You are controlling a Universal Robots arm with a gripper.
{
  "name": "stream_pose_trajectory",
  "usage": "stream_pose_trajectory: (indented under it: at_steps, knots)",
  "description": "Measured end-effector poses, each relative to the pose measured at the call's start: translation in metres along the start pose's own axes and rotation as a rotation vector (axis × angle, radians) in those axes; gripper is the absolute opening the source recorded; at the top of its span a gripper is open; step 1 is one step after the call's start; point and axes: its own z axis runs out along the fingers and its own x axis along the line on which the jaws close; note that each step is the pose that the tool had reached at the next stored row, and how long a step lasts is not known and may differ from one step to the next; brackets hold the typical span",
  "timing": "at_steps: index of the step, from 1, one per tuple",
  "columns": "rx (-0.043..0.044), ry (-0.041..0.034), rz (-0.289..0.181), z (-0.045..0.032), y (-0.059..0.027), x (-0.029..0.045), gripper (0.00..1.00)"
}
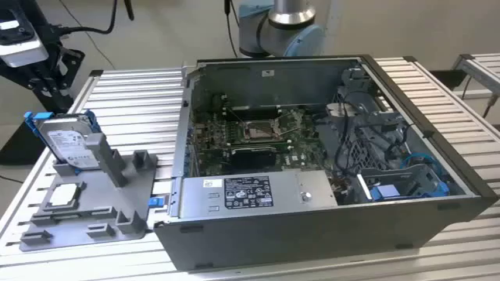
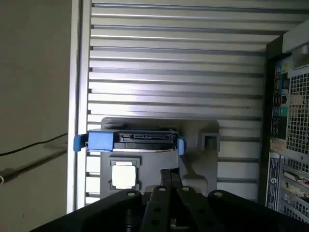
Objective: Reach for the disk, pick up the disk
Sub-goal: 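Reach for the disk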
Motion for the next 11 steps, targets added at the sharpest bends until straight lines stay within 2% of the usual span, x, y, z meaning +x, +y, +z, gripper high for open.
stream_pose_trajectory:
  at_steps: [11]
  knots:
    - [0.0, 0.0, 0.0, 0.0, 0.0, 0.0, 0.0]
